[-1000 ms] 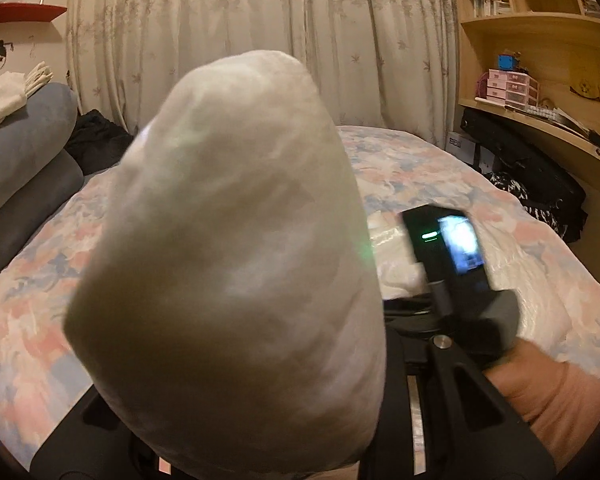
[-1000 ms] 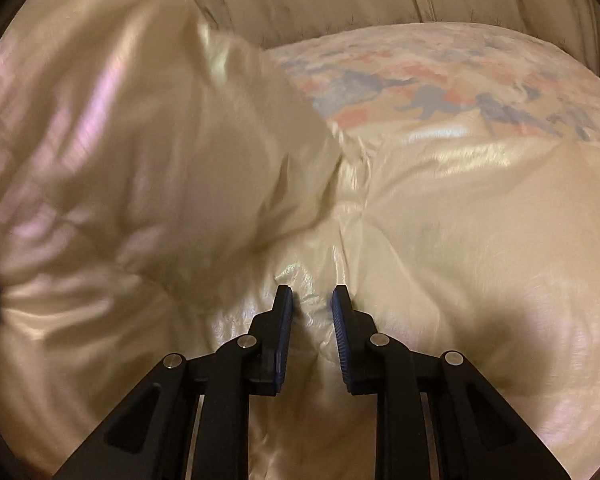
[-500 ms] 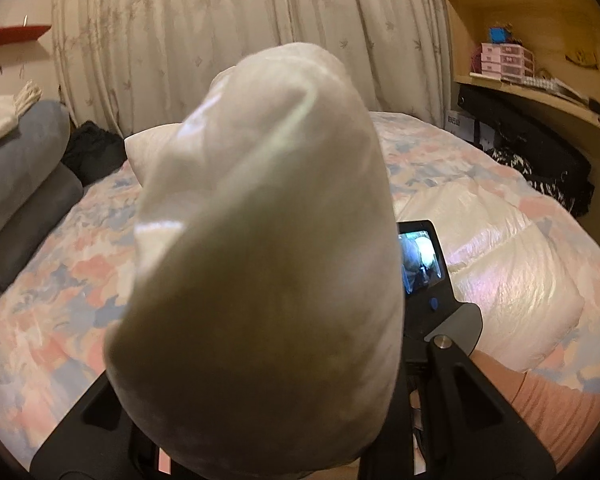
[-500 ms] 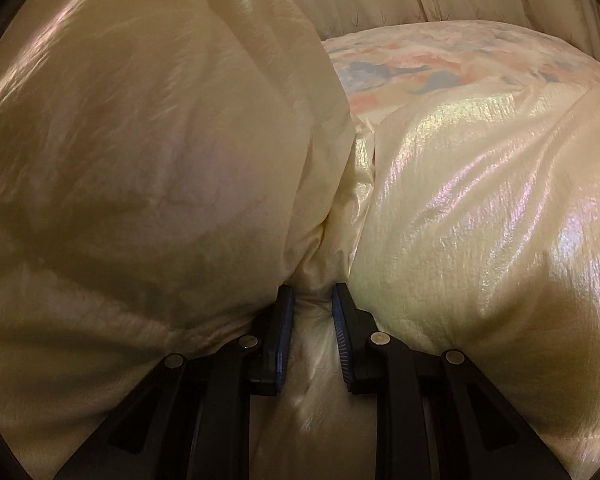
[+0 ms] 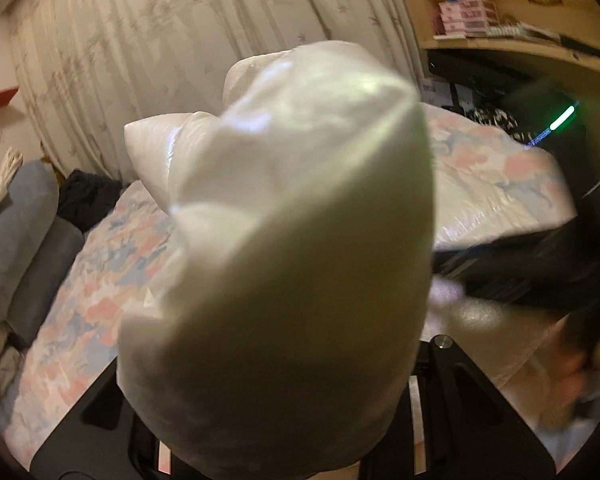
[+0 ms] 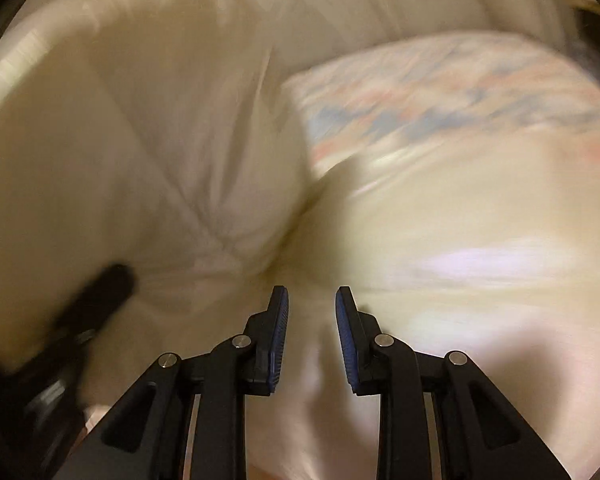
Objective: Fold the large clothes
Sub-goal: 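Lower the bundle onto the bed and open the left tool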
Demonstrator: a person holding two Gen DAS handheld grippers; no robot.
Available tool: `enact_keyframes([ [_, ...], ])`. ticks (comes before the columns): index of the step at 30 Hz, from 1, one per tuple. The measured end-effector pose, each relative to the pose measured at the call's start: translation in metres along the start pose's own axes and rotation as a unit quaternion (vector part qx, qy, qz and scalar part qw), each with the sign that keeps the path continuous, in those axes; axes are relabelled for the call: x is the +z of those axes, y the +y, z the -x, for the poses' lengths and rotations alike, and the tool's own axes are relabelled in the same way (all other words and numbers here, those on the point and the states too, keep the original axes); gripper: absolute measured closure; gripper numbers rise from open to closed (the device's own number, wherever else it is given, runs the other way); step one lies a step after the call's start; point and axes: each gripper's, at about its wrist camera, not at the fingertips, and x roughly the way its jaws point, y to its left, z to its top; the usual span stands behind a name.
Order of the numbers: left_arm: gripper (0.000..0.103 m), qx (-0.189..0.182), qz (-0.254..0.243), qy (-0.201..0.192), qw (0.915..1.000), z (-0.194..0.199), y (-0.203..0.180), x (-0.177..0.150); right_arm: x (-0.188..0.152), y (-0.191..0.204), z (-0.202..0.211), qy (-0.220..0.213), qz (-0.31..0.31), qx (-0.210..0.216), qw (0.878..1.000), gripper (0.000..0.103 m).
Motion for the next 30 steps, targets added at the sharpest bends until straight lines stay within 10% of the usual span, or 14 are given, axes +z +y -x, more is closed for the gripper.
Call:
enact_keyframes([
  [6, 0.076, -0.006, -0.078, -0.004, 0.9969, -0.005, -0.077, 0.012, -0.018, -0.09, 0.128, -0.121, -0.093, -0.123, 0.981, 0.076],
  [18, 0.074, 0.025, -0.265, -0.081, 0.9604, -0.003, -0.267, -0.034, -0.101, -0.184, 0.188, -0.143, -0.226, -0.19, 0.945, 0.076],
  [21, 0.073, 0.04, -0.284, -0.1, 0.9528, -0.003, -0.276, -0.048, -0.113, -0.195, 0.178, -0.133, -0.237, -0.188, 0.944, 0.076],
  [26, 0.059, -0.024, -0.248, -0.081, 0.9651, 0.009, -0.251, -0.039, -0.107, -0.18, 0.167, -0.125, -0.221, -0.179, 0.951, 0.072],
  [30, 0.031, -0.116, -0.223, -0.053, 0.9666, 0.014, -0.21, -0.025, -0.089, -0.168, 0.17, -0.146, -0.226, -0.163, 0.949, 0.036],
])
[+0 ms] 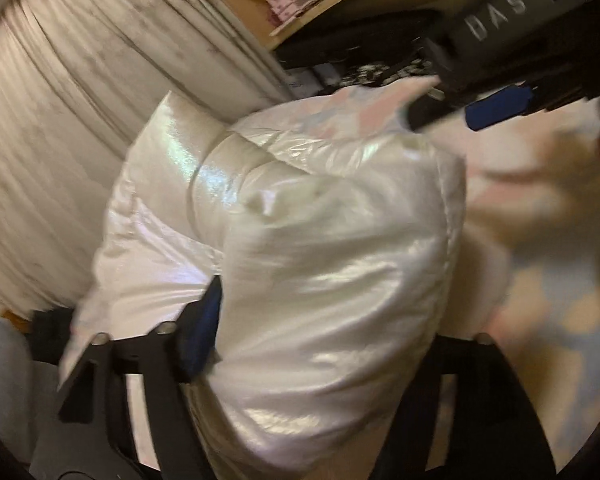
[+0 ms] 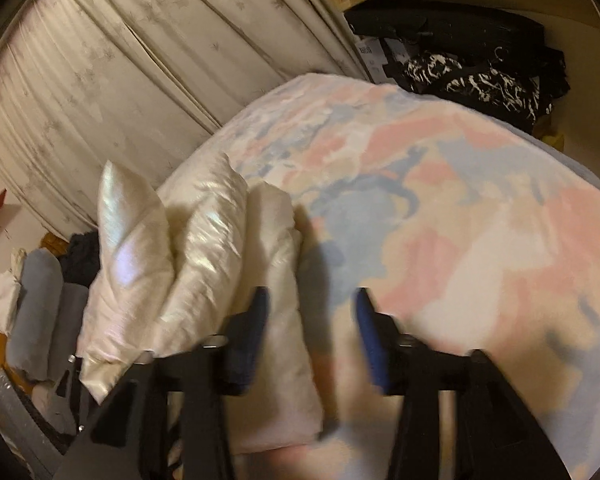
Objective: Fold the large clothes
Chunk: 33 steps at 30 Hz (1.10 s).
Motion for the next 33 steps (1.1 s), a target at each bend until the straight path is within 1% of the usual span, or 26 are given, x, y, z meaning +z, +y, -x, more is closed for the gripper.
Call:
enact_keyframes([
  [1, 0.027, -0.027, 0.007, 0.001, 0.9996, -0.001, 0.012, 0.006, 0.004, 0.006, 0.007, -0.007, -0.001, 0.003, 1.0, 0.032],
  [4, 0.027, -0.095, 0.041, -0.002, 0.9947, 0.014, 0.033, 0.007, 0.009, 0.025, 0.025, -0.02, 0.002, 0.017, 1.0, 0.031],
  [5, 0.027, -0.122, 0.06, -0.002, 0.9907, 0.022, 0.043, 0.006, 0.011, 0.032, 0.028, -0.02, 0.005, 0.023, 1.0, 0.031],
  [7, 0.027, -0.156, 0.091, 0.004, 0.9836, 0.033, 0.063, 0.003, 0.017, 0.048, 0.034, -0.02, 0.015, 0.034, 0.999, 0.03],
  [8, 0.027, -0.178, 0.115, 0.007, 0.9773, 0.039, 0.077, 0.0, 0.02, 0.055, 0.036, -0.019, 0.019, 0.039, 0.999, 0.027],
  [9, 0.027, -0.19, 0.134, 0.009, 0.9726, 0.045, 0.086, -0.004, 0.023, 0.063, 0.037, -0.017, 0.025, 0.045, 0.999, 0.016],
  [11, 0.027, -0.214, 0.188, 0.019, 0.9583, 0.052, 0.118, -0.015, 0.03, 0.081, 0.037, -0.009, 0.035, 0.068, 0.997, 0.003],
  [12, 0.027, -0.221, 0.211, 0.026, 0.9519, 0.049, 0.132, -0.018, 0.035, 0.092, 0.034, -0.005, 0.047, 0.082, 0.996, 0.003],
  [13, 0.027, -0.228, 0.243, 0.037, 0.942, 0.045, 0.151, -0.024, 0.04, 0.1, 0.031, 0.002, 0.058, 0.09, 0.994, 0.003],
  [14, 0.027, -0.231, 0.267, 0.046, 0.9346, 0.04, 0.166, -0.029, 0.045, 0.109, 0.025, 0.011, 0.072, 0.094, 0.993, 0.003],
  [15, 0.027, -0.224, 0.296, 0.056, 0.9269, 0.032, 0.186, -0.036, 0.05, 0.118, 0.017, 0.022, 0.085, 0.093, 0.992, 0.003],
  [17, 0.027, -0.194, 0.344, 0.079, 0.9152, 0.015, 0.224, -0.052, 0.06, 0.135, 0.0, 0.044, 0.114, 0.094, 0.988, 0.003],
  [18, 0.027, -0.186, 0.359, 0.088, 0.9103, 0.003, 0.237, -0.057, 0.065, 0.144, -0.01, 0.058, 0.129, 0.102, 0.985, 0.003],
  [19, 0.027, -0.177, 0.379, 0.099, 0.903, -0.007, 0.249, -0.066, 0.07, 0.152, -0.015, 0.066, 0.138, 0.111, 0.982, 0.003],
  [20, 0.027, -0.174, 0.398, 0.109, 0.8941, -0.018, 0.259, -0.076, 0.074, 0.159, -0.021, 0.073, 0.148, 0.121, 0.979, 0.003],
  [21, 0.027, -0.172, 0.411, 0.117, 0.8875, -0.028, 0.266, -0.082, 0.077, 0.169, -0.029, 0.079, 0.166, 0.134, 0.974, 0.003],
  [23, 0.027, -0.171, 0.443, 0.131, 0.87, -0.049, 0.281, -0.096, 0.081, 0.182, -0.039, 0.08, 0.192, 0.143, 0.968, 0.003],
  [25, 0.027, -0.18, 0.461, 0.132, 0.8586, -0.061, 0.286, -0.102, 0.084, 0.194, -0.059, 0.086, 0.214, 0.128, 0.965, 0.003],
  [26, 0.027, -0.183, 0.464, 0.131, 0.8567, -0.068, 0.286, -0.099, 0.086, 0.197, -0.069, 0.095, 0.217, 0.125, 0.964, 0.003],
  [27, 0.027, -0.182, 0.464, 0.128, 0.8576, -0.073, 0.282, -0.095, 0.087, 0.199, -0.082, 0.11, 0.214, 0.127, 0.962, 0.005],
  [28, 0.027, -0.179, 0.46, 0.124, 0.8607, -0.076, 0.283, -0.092, 0.088, 0.199, -0.09, 0.12, 0.211, 0.13, 0.961, 0.008],
  [29, 0.027, -0.174, 0.454, 0.121, 0.8653, -0.08, 0.281, -0.088, 0.088, 0.199, -0.101, 0.133, 0.205, 0.141, 0.959, 0.024],
  [30, 0.027, -0.17, 0.448, 0.119, 0.8695, -0.081, 0.274, -0.081, 0.088, 0.197, -0.111, 0.146, 0.196, 0.159, 0.956, 0.05],
  [31, 0.027, -0.167, 0.441, 0.117, 0.8738, -0.082, 0.274, -0.076, 0.087, 0.194, -0.118, 0.156, 0.188, 0.173, 0.954, 0.056],
  [32, 0.027, -0.164, 0.434, 0.116, 0.8781, -0.087, 0.271, -0.071, 0.086, 0.189, -0.124, 0.159, 0.176, 0.181, 0.954, 0.06],
  [33, 0.027, -0.163, 0.428, 0.114, 0.8815, -0.094, 0.269, -0.063, 0.085, 0.186, -0.124, 0.148, 0.165, 0.184, 0.958, 0.068],
])
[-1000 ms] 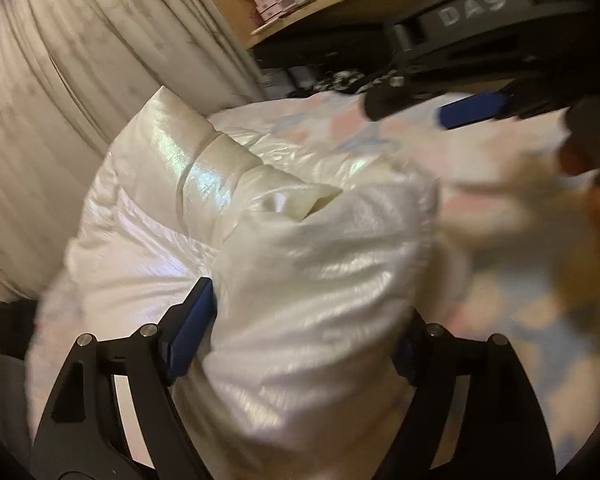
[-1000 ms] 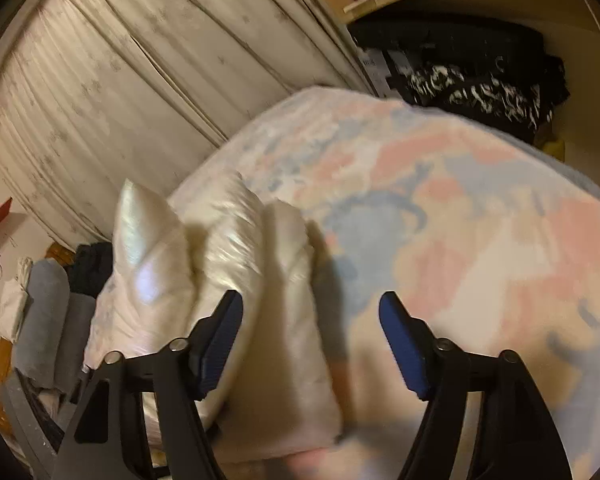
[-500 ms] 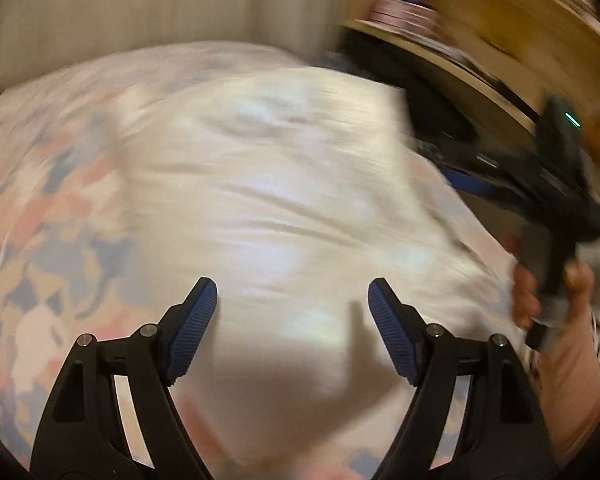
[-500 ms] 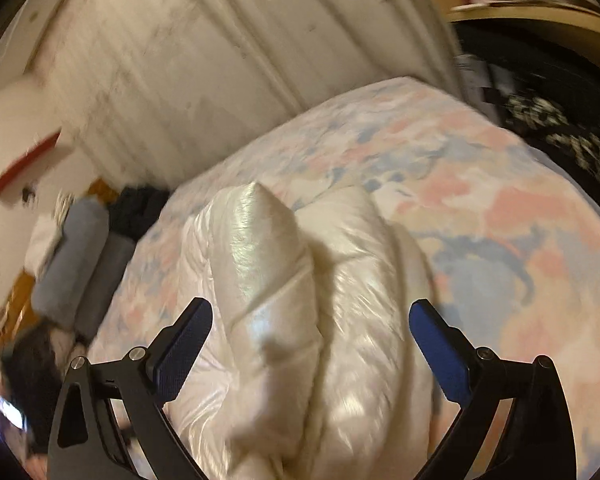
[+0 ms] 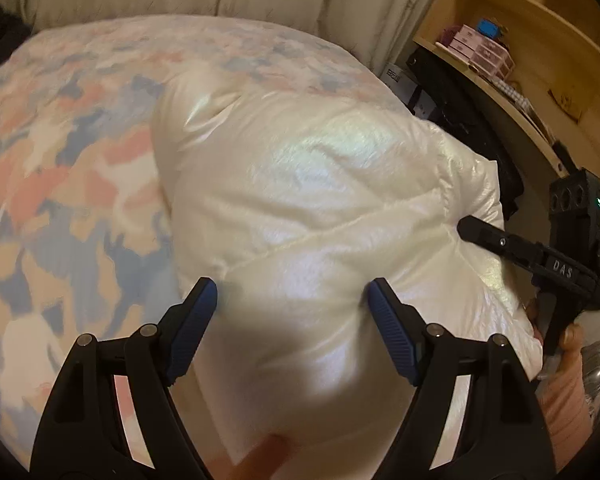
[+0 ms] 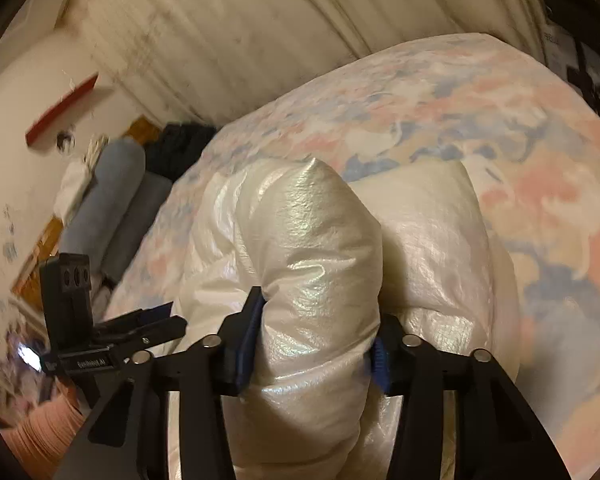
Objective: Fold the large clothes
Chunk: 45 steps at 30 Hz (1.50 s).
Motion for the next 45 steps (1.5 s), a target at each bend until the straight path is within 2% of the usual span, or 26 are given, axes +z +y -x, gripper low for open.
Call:
enact_keyframes([
  [3, 0.027, -0.003, -0.018, -0.006, 0.9998, -0.005, -0.018, 0.008, -0.012, -0.004, 0.012, -0.041, -0.005, -0.012, 0.999, 0.076],
  [7, 0.027, -0.007, -0.059, -0.01, 0.9982, 0.001, -0.058, 0.007, -0.036, -0.025, 0.031, -0.073, -0.043, -0.026, 0.996, 0.078],
  [9, 0.026, 0.007, -0.088, -0.01, 0.996, -0.004, -0.077, 0.003, -0.048, -0.04, 0.032, -0.079, -0.067, -0.034, 0.994, 0.078],
  [14, 0.014, 0.063, -0.136, -0.008, 0.9887, -0.027, -0.102, -0.009, -0.064, -0.073, 0.018, -0.082, -0.109, -0.024, 0.99, 0.078],
  [19, 0.0, 0.077, -0.114, 0.002, 0.9904, -0.048, -0.088, -0.009, -0.069, -0.079, -0.008, -0.08, -0.092, -0.04, 0.992, 0.076],
  [26, 0.0, 0.085, -0.113, -0.009, 0.9899, -0.068, -0.073, -0.015, -0.067, -0.088, -0.031, -0.068, -0.1, -0.039, 0.992, 0.075],
  [33, 0.0, 0.073, -0.1, -0.014, 0.9922, -0.079, -0.057, -0.018, -0.053, -0.107, -0.055, -0.061, -0.101, -0.04, 0.992, 0.075],
  [41, 0.0, 0.066, -0.093, -0.014, 0.9934, -0.087, -0.047, -0.021, -0.053, -0.107, -0.054, -0.058, -0.105, -0.034, 0.992, 0.074],
  [45, 0.0, 0.074, -0.098, -0.018, 0.9923, -0.085, -0.05, -0.023, -0.052, -0.104, -0.049, -0.053, -0.107, -0.035, 0.992, 0.074],
])
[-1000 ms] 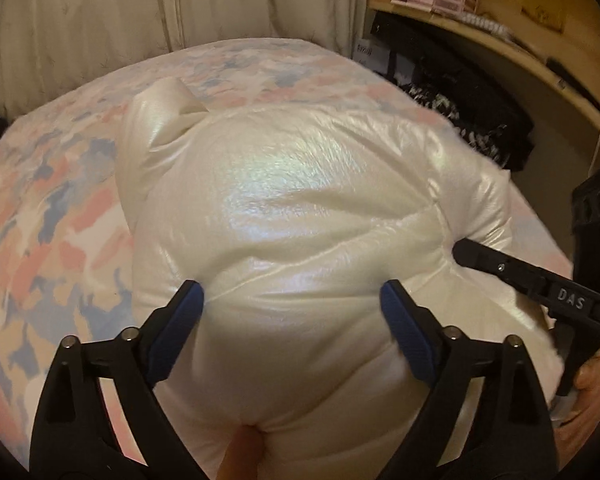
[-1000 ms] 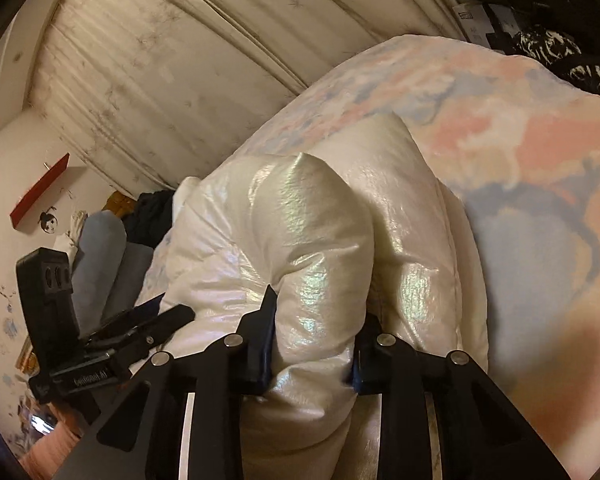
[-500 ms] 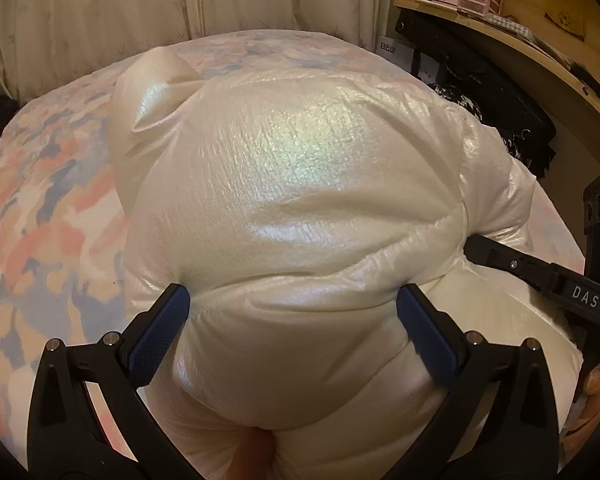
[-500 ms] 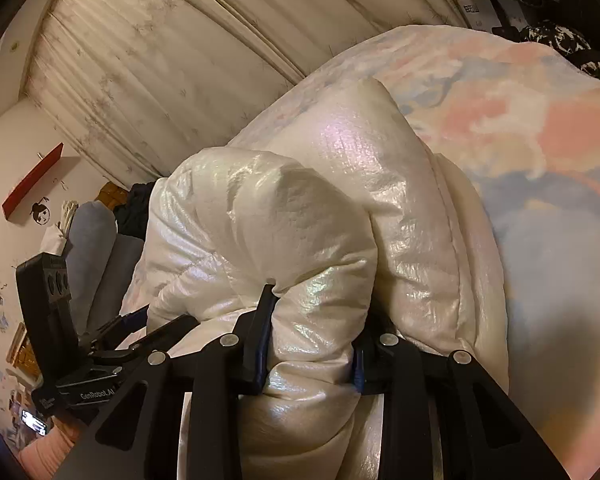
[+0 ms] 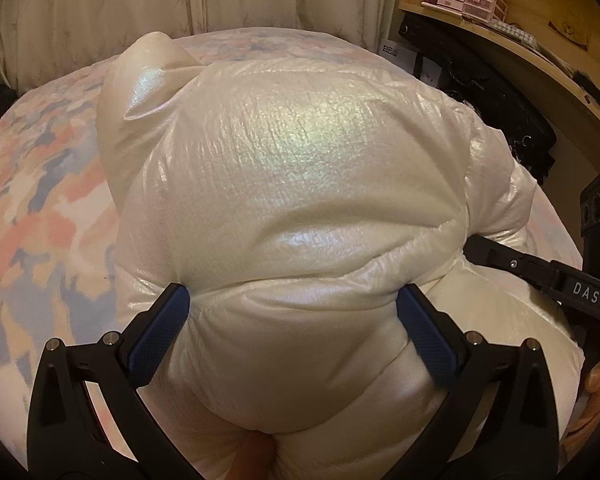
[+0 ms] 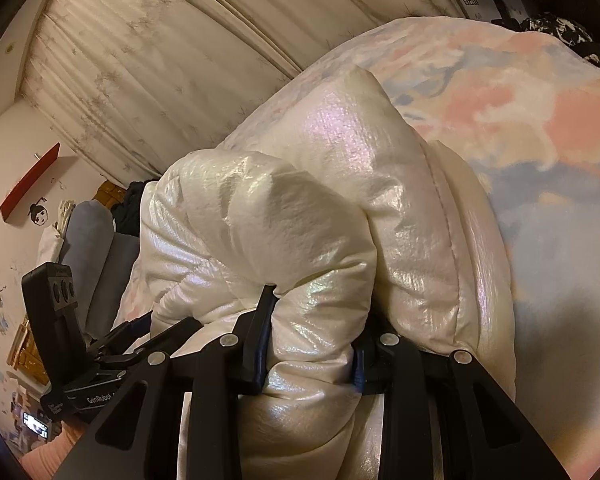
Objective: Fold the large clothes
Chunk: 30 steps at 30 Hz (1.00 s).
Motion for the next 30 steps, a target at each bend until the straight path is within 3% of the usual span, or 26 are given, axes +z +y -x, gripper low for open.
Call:
enact_keyframes([
  [5, 0.0, 0.01, -0.013, -0.002, 0.9999, 0.007, -0.008, -0.003, 0.002, 0.012, 0.005, 0.017, 0.004, -0.021, 1.0, 0.074],
  [10, 0.0, 0.019, -0.013, -0.003, 0.9997, 0.017, -0.01, -0.005, 0.004, 0.035, 0.009, 0.035, 0.037, -0.073, 0.996, 0.071],
  [16, 0.0, 0.009, 0.004, 0.026, 0.9996, 0.036, -0.008, -0.004, 0.008, 0.064, 0.023, 0.052, 0.063, -0.13, 0.988, 0.059],
  [23, 0.0, -0.013, 0.031, 0.094, 0.995, 0.054, 0.003, -0.003, 0.009, 0.091, 0.055, 0.059, 0.088, -0.17, 0.98, 0.019],
  [30, 0.001, -0.019, 0.077, 0.141, 0.9868, 0.071, 0.028, -0.005, 0.011, 0.117, 0.093, 0.057, 0.099, -0.167, 0.979, 0.004],
])
